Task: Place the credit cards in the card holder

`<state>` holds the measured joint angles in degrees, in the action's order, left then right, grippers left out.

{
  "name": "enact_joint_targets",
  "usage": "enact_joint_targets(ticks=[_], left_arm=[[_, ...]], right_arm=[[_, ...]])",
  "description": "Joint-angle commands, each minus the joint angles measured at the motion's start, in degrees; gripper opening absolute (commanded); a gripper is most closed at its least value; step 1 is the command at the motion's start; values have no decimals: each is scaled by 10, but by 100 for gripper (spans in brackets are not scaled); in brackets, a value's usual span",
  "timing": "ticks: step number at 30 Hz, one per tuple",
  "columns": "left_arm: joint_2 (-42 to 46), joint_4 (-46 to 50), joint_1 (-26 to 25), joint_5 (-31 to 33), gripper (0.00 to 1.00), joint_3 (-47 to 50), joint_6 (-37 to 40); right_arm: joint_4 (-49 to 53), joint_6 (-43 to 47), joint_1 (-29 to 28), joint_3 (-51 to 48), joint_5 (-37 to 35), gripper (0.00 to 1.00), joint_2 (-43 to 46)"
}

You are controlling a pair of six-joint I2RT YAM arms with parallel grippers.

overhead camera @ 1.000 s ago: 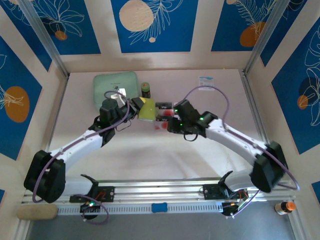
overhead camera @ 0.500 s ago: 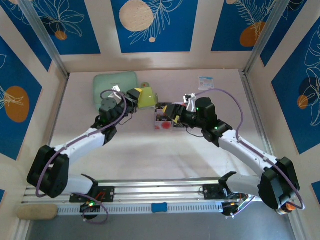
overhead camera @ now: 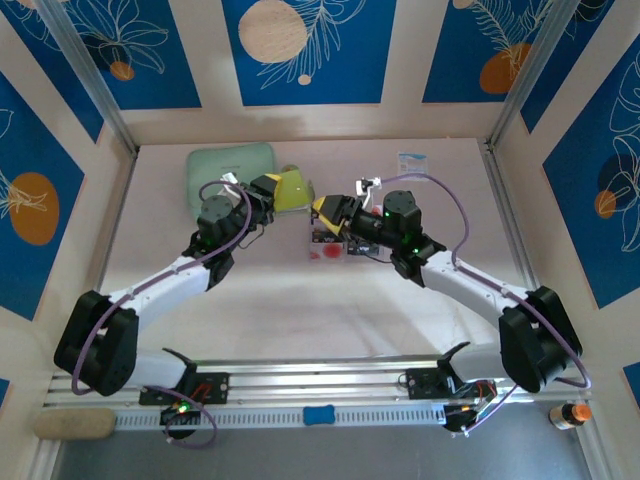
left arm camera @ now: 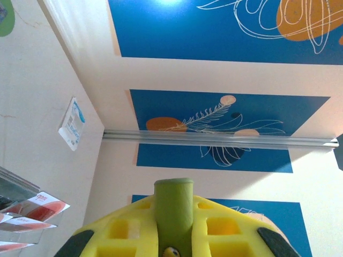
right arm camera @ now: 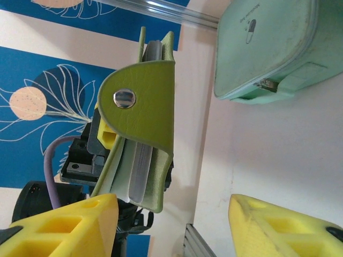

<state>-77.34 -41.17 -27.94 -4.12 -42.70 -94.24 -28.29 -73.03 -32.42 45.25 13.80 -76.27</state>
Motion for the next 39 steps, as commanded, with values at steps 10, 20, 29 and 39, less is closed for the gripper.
enact_joint_targets(ticks=[10, 20, 29, 39], left_arm=[[20, -40, -8, 6, 0, -11, -10], [19, -41, -15, 6, 0, -11, -11], [11, -44, -24, 3, 0, -8, -10], [0, -17, -26, -57, 27, 17, 18]], right_arm=[[-77, -39, -12, 9, 13, 52, -34], [-102, -53, -14, 18, 21, 48, -61], [-115, -58, -12, 31, 40, 42, -76], [-106, -34, 12, 21, 58, 0, -77]])
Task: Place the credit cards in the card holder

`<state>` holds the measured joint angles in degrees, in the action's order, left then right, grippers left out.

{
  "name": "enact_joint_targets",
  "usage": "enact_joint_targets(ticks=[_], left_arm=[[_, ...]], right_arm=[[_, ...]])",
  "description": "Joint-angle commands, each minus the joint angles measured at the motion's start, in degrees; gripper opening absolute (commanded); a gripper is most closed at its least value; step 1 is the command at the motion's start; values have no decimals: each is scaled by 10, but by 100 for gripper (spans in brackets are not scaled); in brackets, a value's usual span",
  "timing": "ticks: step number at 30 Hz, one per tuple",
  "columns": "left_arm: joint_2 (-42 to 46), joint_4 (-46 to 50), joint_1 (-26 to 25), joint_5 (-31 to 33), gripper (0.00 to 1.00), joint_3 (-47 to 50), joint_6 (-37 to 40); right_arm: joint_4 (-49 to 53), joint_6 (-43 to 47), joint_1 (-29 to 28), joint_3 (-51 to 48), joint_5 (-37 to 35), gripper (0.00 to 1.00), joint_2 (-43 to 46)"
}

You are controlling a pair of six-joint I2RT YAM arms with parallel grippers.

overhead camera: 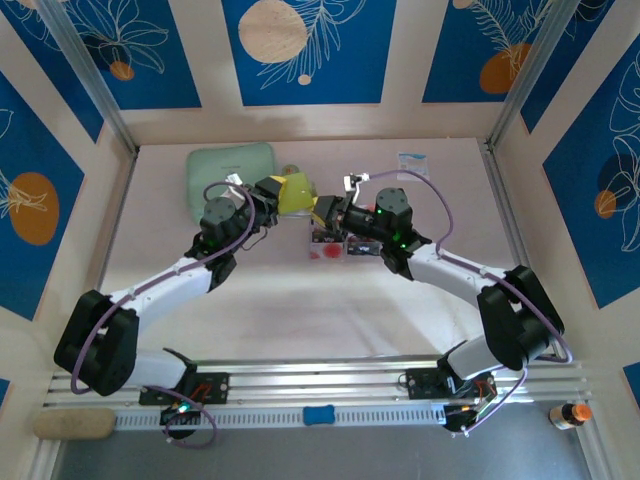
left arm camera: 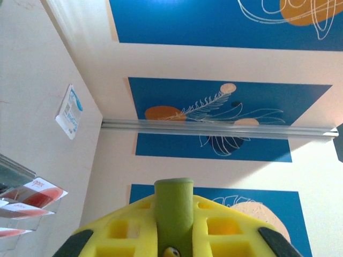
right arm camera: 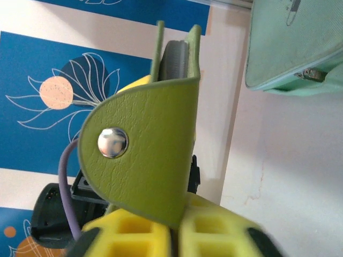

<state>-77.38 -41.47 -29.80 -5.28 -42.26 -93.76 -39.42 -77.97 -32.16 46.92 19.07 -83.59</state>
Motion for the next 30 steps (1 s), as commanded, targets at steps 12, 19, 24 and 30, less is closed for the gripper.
enact_joint_targets(ticks=[12, 19, 24, 30], left_arm=[[85, 353, 54, -107, 100, -56, 362], [24, 629, 22, -61, 100, -247, 584], [-19, 675, -33, 3, 100, -280, 625], [-54, 680, -71, 52, 100, -261, 636]], right_arm=[[305, 234, -27, -43, -90, 0, 118], [353, 250, -69, -72, -150, 0, 133], [356, 244, -93, -76, -186, 0, 129], [363, 241, -99, -77, -203, 0, 131]])
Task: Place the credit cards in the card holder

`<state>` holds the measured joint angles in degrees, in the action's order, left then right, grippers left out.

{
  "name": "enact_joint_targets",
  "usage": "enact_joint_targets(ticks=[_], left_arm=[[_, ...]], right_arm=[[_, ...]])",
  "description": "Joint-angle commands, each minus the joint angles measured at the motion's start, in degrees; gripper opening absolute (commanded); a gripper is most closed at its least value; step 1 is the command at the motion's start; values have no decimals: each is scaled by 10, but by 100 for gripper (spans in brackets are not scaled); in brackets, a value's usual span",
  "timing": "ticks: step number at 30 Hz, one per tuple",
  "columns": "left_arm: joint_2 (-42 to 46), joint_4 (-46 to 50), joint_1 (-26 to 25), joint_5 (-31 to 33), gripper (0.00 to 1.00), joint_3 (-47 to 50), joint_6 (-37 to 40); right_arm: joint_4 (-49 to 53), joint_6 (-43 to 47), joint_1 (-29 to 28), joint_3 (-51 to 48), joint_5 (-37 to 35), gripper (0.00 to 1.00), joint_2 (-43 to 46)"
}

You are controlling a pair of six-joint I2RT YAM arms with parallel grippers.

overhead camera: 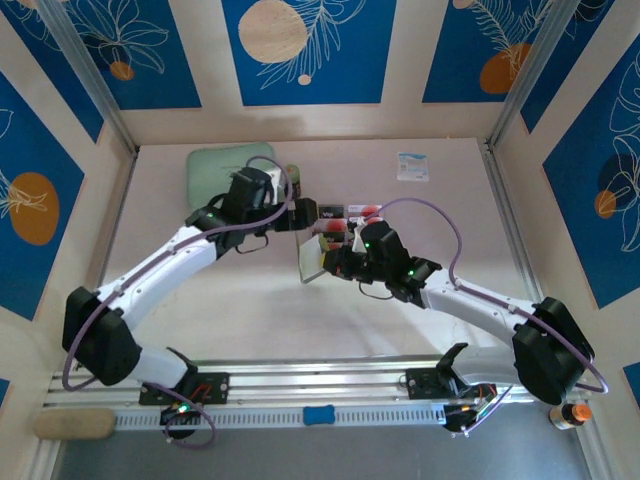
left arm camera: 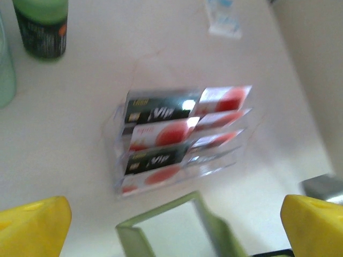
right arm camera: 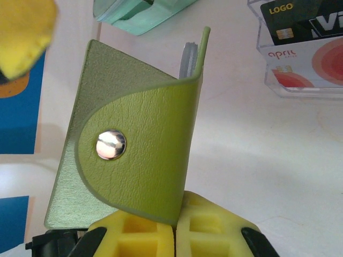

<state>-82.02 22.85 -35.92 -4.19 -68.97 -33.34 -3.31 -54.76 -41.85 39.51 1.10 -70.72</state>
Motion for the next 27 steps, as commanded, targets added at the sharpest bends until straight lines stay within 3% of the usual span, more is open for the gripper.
enact_joint_targets(ticks=[1, 6, 14, 22, 27], left_arm=[[-11, 43, -13, 50, 100, 11, 34], [12, 43, -17, 95, 100, 65, 34], [-10, 65, -17, 101, 100, 98, 71], [-90, 105, -49, 142, 100, 71, 141], [-80, 104, -53, 159, 100, 61, 133]], right_arm=[[3, 9, -1, -4, -26, 0, 5], [6, -7, 9, -26, -42, 0, 20], [-32, -51, 17, -76, -52, 0, 32], [-87, -109, -27, -113, -106, 0, 3], [-76, -110, -62, -98, -148, 0, -13]])
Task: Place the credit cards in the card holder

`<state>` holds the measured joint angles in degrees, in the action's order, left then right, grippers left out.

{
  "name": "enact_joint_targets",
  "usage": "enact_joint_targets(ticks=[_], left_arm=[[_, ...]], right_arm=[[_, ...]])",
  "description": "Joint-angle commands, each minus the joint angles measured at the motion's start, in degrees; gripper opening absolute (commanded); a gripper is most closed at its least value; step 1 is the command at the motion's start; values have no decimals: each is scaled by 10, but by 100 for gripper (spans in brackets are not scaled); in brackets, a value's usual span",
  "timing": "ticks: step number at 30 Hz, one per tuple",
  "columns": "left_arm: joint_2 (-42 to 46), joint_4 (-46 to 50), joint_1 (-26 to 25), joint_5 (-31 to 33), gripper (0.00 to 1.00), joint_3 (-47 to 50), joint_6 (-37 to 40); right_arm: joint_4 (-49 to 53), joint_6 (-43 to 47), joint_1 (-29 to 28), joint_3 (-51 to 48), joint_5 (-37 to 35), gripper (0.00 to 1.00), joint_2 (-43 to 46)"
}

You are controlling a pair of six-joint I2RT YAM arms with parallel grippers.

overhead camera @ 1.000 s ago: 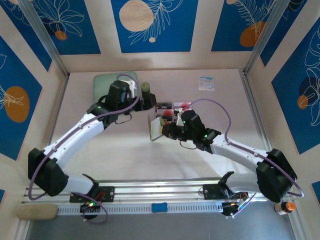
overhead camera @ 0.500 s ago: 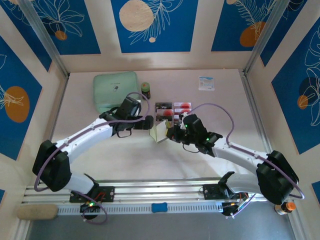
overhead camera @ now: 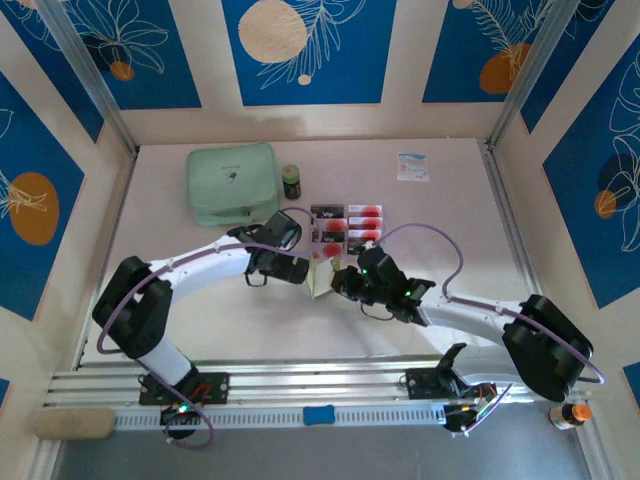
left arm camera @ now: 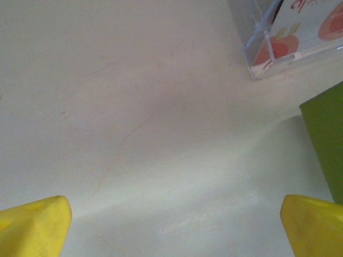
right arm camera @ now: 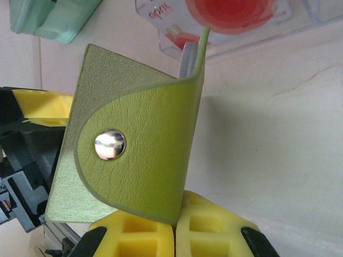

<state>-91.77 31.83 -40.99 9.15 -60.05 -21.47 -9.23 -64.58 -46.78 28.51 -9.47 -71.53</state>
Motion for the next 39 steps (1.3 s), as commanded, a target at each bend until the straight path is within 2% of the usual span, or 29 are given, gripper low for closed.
enact_joint_targets(ticks=[1, 6, 13, 17, 21, 28, 39], left_arm=[[26, 16, -1, 32, 100, -32, 12], [81, 24, 2, 52, 100, -49, 2], [94, 4, 1, -30, 100, -61, -45], [87, -28, 0, -51, 100, -17, -94], [93, -61, 0, -30, 100, 43, -125], [52, -77, 0, -14, 100, 71, -109], [-23, -89, 0, -5, 100, 26, -77]], right_arm=[[-11, -10, -17, 17, -47, 0, -7], [9, 6, -32, 41, -60, 0, -19], [-3, 9, -38, 62, -58, 0, -50], [-14, -4, -40, 65, -60, 0, -63], [-28, -25, -40, 54, -66, 0, -63], [-22, -49, -34, 34, -90, 0, -60], [-57, -24, -8, 35, -116, 0, -89]])
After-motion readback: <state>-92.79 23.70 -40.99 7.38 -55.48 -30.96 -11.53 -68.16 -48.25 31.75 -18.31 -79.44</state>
